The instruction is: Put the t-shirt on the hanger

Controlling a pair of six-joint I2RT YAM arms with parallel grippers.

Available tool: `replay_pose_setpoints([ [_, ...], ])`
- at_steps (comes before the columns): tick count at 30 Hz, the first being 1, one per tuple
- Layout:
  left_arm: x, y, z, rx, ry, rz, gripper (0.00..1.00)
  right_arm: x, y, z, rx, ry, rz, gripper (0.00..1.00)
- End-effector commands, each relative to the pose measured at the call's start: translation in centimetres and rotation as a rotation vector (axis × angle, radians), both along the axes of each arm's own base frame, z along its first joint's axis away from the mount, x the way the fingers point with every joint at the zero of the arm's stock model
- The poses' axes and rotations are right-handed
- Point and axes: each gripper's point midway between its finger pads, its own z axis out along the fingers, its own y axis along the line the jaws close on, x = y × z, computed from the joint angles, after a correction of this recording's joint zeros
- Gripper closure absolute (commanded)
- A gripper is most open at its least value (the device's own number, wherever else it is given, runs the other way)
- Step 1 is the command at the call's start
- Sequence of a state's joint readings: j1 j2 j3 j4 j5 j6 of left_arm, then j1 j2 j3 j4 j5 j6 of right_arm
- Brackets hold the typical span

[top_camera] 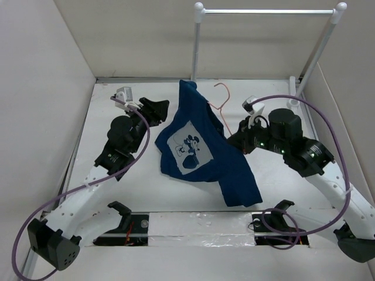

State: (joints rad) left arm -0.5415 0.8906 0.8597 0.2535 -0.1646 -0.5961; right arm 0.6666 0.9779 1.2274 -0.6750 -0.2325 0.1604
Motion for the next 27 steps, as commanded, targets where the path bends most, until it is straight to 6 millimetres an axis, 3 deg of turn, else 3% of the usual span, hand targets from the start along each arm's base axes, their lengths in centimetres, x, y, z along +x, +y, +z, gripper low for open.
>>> replay_pose_setpoints([
  [1, 1.3, -0.3, 0.7, 0.021, -0.073, 0.021, 0.55, -0.3, -1.5, 4.7, 0.087, -0.142, -0.026, 1.0],
  [6, 1.8, -4.0, 1.0, 0.03, -0.123, -0.14, 0.55, 0.1, -2.8, 4.4, 0.061, -0.149, -0.063, 1.0],
  [10, 1.7, -4.2, 0.1, 0.024, -0.088, -0.155, 0.57, 1.5, -5.6, 3.7, 0.001, -0.155, -0.211, 1.0],
  [12, 0.5, -4.7, -0.2, 0.01, -0.081, -0.209, 0.64, 3.3, -8.0, 3.1, -0.052, -0.176, -0.366, 1.0],
  [13, 0.0, -5.1, -1.3, -0.014, -0.055, -0.242, 0.68, 4.2, -8.4, 2.5, -0.064, -0.173, -0.404, 1.0],
  [15, -1.6, -6.7, -0.9, -0.056, -0.08, -0.35, 0.77, 5.5, -8.5, 1.7, -0.07, -0.153, -0.438, 1.0],
  [16, -2.0, -7.2, -0.3, -0.057, -0.093, -0.37, 0.78, 7.0, -8.8, 2.0, -0.055, -0.169, -0.476, 1.0],
  [17, -2.6, -8.2, -1.1, -0.026, -0.061, -0.398, 0.79, 7.6, -8.9, 2.3, -0.042, -0.177, -0.49, 1.0],
  [19, -2.9, -8.5, -0.4, 0.006, -0.06, -0.386, 0.81, 9.7, -10.0, 3.1, -0.05, -0.197, -0.548, 1.0],
  [20, -3.2, -8.6, -0.7, 0.019, -0.052, -0.385, 0.82, 10.2, -10.8, 5.0, -0.038, -0.232, -0.588, 1.0],
  [23, -5.6, -9.9, -0.7, 0.006, -0.067, -0.415, 0.82, 12.1, -13.7, 8.2, -0.029, -0.315, -0.721, 1.0],
  [27, -6.9, -11.1, -1.7, 0.033, -0.042, -0.412, 0.82, 14.8, -16.0, 10.5, -0.002, -0.349, -0.784, 1.0],
])
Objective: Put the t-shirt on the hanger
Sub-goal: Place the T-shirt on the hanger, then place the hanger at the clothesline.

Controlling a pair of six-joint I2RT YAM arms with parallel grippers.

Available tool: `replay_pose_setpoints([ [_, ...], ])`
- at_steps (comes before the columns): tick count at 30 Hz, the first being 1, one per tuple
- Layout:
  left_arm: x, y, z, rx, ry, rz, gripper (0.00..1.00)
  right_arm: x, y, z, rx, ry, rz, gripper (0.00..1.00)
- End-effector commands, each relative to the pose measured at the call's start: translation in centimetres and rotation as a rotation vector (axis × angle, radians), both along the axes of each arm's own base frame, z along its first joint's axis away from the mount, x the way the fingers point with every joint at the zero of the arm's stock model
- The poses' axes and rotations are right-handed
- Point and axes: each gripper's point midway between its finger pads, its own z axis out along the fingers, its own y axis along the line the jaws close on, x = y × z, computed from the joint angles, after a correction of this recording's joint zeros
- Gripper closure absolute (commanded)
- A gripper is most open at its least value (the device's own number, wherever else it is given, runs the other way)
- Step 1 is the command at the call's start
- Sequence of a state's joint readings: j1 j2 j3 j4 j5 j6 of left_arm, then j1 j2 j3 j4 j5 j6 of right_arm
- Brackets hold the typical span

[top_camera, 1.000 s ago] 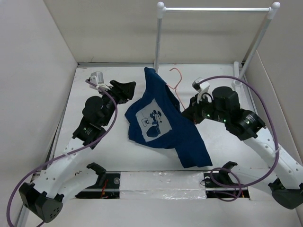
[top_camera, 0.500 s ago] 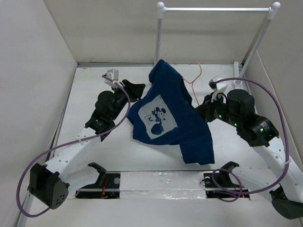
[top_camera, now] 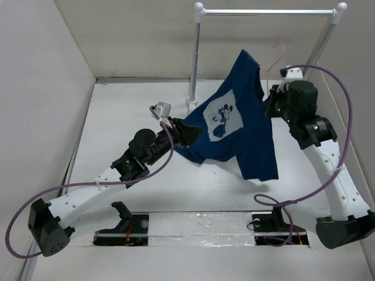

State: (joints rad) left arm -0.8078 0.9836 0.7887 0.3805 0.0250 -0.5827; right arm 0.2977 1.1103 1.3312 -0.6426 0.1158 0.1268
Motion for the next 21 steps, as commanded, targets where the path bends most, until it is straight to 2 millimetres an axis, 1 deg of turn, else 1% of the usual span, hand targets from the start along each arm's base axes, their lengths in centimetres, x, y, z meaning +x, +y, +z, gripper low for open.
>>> replay_pose_setpoints([
  [1, -1.3, -0.3, 1.3, -0.013, -0.045, 0.016, 0.82, 3.0, -2.5, 9.7, 0.061, -0.298, -0.087, 1.0],
  [2, -1.6, -0.6, 1.0, -0.017, -0.043, 0.006, 0.82, 3.5, -2.9, 10.2, 0.068, -0.312, -0.097, 1.0],
  [3, -1.9, -0.9, 0.5, -0.012, -0.037, -0.014, 0.81, 4.3, -3.8, 10.0, 0.072, -0.309, -0.122, 1.0],
  [4, -2.1, -1.0, -1.0, -0.003, -0.011, -0.026, 0.81, 4.8, -4.0, 11.0, 0.078, -0.328, -0.12, 1.0],
  [5, -2.3, -1.0, -1.0, -0.019, -0.015, -0.035, 0.79, 5.2, -4.5, 11.3, 0.077, -0.332, -0.136, 1.0],
  [6, -2.6, -1.0, -1.6, -0.022, -0.008, -0.046, 0.79, 6.2, -5.4, 11.1, 0.075, -0.323, -0.161, 1.0],
  [7, -2.9, -0.9, -2.8, -0.014, 0.002, -0.057, 0.78, 6.3, -5.8, 12.4, 0.078, -0.347, -0.168, 1.0],
  [8, -3.1, -0.6, -2.1, -0.043, -0.025, -0.059, 0.76, 6.7, -6.1, 12.7, 0.081, -0.354, -0.175, 1.0],
  [9, -3.9, -0.9, -2.2, -0.046, -0.033, -0.1, 0.75, 7.5, -6.3, 12.5, 0.085, -0.348, -0.172, 1.0],
  [10, -4.2, -0.5, -2.5, -0.041, -0.044, -0.102, 0.74, 7.9, -7.0, 12.5, 0.08, -0.339, -0.187, 1.0],
  [11, -4.3, -0.4, -2.7, -0.034, -0.049, -0.1, 0.73, 8.0, -7.0, 13.9, 0.084, -0.364, -0.188, 1.0],
  [12, -4.2, 0.0, -2.9, -0.027, -0.05, -0.086, 0.72, 8.2, -7.7, 14.4, 0.08, -0.375, -0.205, 1.0],
  [13, -4.1, 0.2, -3.6, -0.012, -0.044, -0.077, 0.72, 8.8, -8.5, 14.0, 0.071, -0.358, -0.223, 1.0],
  [14, -4.3, 0.6, -3.4, -0.014, -0.057, -0.073, 0.7, 8.7, -8.9, 15.6, 0.071, -0.39, -0.229, 1.0],
  [15, -4.7, 0.6, -3.7, -0.01, -0.058, -0.082, 0.69, 8.9, -9.4, 16.2, 0.068, -0.397, -0.239, 1.0],
  [16, -4.8, 0.8, -4.5, 0.002, -0.052, -0.082, 0.68, 8.9, -9.6, 16.3, 0.066, -0.387, -0.236, 1.0],
  [17, -5.0, 1.0, -4.4, -0.005, -0.056, -0.082, 0.67, 9.8, -10.6, 15.7, 0.056, -0.362, -0.251, 1.0],
  [18, -5.1, 1.1, -4.7, -0.001, -0.056, -0.082, 0.67, 9.8, -10.9, 17.4, 0.049, -0.393, -0.251, 1.0],
  [19, -5.2, 1.2, -5.1, 0.0, -0.053, -0.082, 0.67, 10.8, -11.3, 16.2, 0.041, -0.348, -0.253, 1.0],
  [21, -5.2, 1.3, -5.7, 0.009, -0.056, -0.082, 0.66, 11.4, -11.8, 16.5, 0.032, -0.35, -0.26, 1.0],
])
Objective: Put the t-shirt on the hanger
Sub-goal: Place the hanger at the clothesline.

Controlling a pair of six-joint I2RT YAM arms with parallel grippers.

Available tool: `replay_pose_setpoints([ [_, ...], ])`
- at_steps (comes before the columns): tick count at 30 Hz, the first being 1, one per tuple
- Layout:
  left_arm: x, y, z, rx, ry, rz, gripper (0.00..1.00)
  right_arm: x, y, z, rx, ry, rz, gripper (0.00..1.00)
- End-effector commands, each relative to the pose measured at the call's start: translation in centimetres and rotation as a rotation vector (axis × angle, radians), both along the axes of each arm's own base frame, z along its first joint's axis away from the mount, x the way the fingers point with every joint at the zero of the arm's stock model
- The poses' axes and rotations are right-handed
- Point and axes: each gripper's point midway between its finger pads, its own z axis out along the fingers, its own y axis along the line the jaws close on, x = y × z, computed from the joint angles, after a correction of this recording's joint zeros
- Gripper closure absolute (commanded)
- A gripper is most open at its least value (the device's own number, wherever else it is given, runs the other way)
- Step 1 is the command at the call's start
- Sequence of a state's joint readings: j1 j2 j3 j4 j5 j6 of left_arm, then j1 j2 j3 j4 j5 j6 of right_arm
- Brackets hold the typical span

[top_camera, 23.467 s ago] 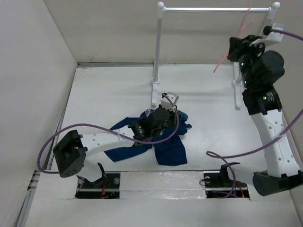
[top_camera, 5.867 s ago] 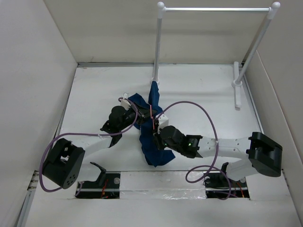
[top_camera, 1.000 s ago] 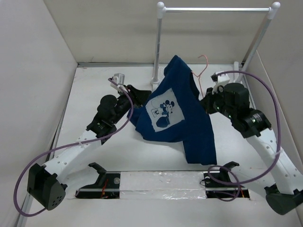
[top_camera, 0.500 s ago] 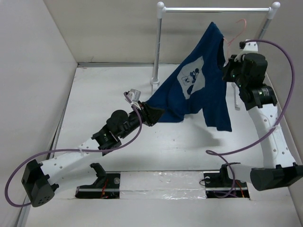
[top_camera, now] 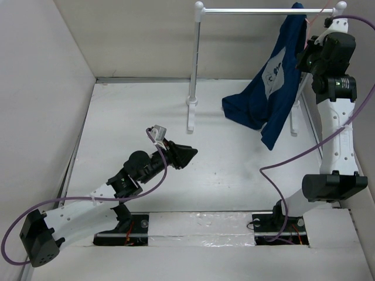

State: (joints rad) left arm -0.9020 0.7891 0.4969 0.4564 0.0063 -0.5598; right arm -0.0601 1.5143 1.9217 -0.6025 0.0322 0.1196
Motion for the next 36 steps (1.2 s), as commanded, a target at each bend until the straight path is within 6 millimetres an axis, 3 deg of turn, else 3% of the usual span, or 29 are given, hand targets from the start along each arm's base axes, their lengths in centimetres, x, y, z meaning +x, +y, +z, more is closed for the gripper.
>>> replay_pose_setpoints([
  [1, -0.2, 0.1, 0.3, -0.018, -0.053, -0.008, 0.66, 0.3, -0.6, 4.5, -0.032, -0.116, 0.008, 1.0],
  [2, -0.2, 0.0, -0.1, -0.006, -0.05, -0.008, 0.65, 0.7, -0.1, 4.3, -0.026, -0.112, 0.037, 1.0],
  [6, -0.1, 0.0, -0.2, 0.005, -0.058, -0.007, 0.65, 2.2, -2.3, 3.2, -0.016, -0.091, -0.002, 1.0],
  [12, 0.1, -0.2, -0.5, 0.014, -0.057, -0.007, 0.64, 3.3, -3.8, 2.5, -0.005, -0.088, -0.013, 1.0],
  [20, 0.3, -0.6, -1.4, 0.029, -0.03, -0.008, 0.64, 4.7, -6.7, 3.5, -0.004, -0.122, -0.049, 1.0],
  [21, 0.3, -0.6, -1.5, 0.033, -0.027, -0.008, 0.64, 5.4, -7.6, 2.7, -0.003, -0.106, -0.061, 1.0],
  [23, 0.4, -0.6, -1.5, 0.033, -0.023, -0.008, 0.64, 6.0, -7.5, 2.4, 0.005, -0.102, -0.033, 1.0],
  [26, 0.4, -0.6, -1.3, 0.032, -0.021, -0.009, 0.64, 7.4, -7.7, 0.4, 0.013, -0.068, -0.024, 1.0],
  [28, 0.8, -0.3, -1.4, 0.034, -0.018, 0.024, 0.64, 8.4, -6.9, -1.1, 0.007, -0.044, 0.004, 1.0],
  [33, 0.9, -0.5, -1.8, 0.041, -0.005, 0.022, 0.64, 9.4, -6.9, -4.0, 0.014, 0.003, -0.007, 1.0],
  [35, 0.9, -0.6, -1.8, 0.04, -0.001, 0.019, 0.64, 9.4, -6.4, -3.9, 0.021, -0.011, -0.006, 1.0],
  [36, 0.9, -0.7, -1.6, 0.035, -0.003, 0.014, 0.64, 9.4, -6.5, -5.1, 0.03, 0.008, -0.015, 1.0],
])
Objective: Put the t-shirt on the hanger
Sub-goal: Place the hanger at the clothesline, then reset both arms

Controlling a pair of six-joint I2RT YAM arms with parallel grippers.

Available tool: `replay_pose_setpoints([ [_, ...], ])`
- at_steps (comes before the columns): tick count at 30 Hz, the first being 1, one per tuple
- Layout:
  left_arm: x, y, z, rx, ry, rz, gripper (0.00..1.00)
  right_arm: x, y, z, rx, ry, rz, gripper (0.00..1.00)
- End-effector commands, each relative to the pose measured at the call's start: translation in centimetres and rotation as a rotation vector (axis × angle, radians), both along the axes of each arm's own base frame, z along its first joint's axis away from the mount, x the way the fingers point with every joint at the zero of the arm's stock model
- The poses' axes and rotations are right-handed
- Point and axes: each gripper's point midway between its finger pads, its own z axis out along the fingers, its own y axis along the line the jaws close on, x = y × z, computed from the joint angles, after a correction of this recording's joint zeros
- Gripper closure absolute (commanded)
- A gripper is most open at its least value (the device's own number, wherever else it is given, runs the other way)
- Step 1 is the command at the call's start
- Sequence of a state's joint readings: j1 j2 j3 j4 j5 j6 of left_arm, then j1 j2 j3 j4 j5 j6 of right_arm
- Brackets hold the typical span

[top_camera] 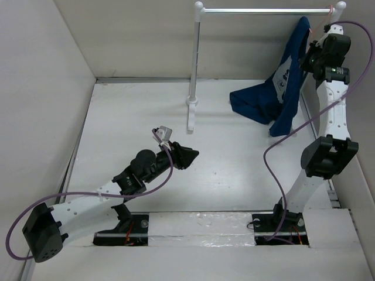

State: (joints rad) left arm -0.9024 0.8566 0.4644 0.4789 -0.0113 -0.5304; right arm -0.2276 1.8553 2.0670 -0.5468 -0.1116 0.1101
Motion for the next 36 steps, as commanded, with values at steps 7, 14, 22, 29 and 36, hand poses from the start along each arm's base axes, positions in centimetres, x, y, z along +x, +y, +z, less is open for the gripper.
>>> replay_pose_setpoints([
  [7, 0.2, -0.2, 2.2, -0.05, -0.023, 0.006, 0.62, -1.9, -0.1, 4.2, 0.082, -0.234, -0.032, 0.52],
  [14, 0.3, -0.2, 3.5, -0.077, -0.014, 0.016, 0.55, -5.7, 1.3, 8.5, 0.098, -0.319, 0.035, 0.21],
  [22, 1.3, 0.4, 6.2, -0.097, -0.014, 0.085, 0.49, -14.2, 2.9, 16.4, 0.026, -0.548, -0.045, 0.0],
  [29, 1.4, 1.2, 9.9, -0.156, -0.042, 0.117, 0.42, -24.0, 13.0, 19.9, 0.045, -0.806, 0.26, 0.0],
  [36, 0.2, 5.5, 16.5, -0.28, -0.165, 0.207, 0.41, -33.2, 15.1, 16.1, 0.162, -0.947, 0.348, 0.0],
])
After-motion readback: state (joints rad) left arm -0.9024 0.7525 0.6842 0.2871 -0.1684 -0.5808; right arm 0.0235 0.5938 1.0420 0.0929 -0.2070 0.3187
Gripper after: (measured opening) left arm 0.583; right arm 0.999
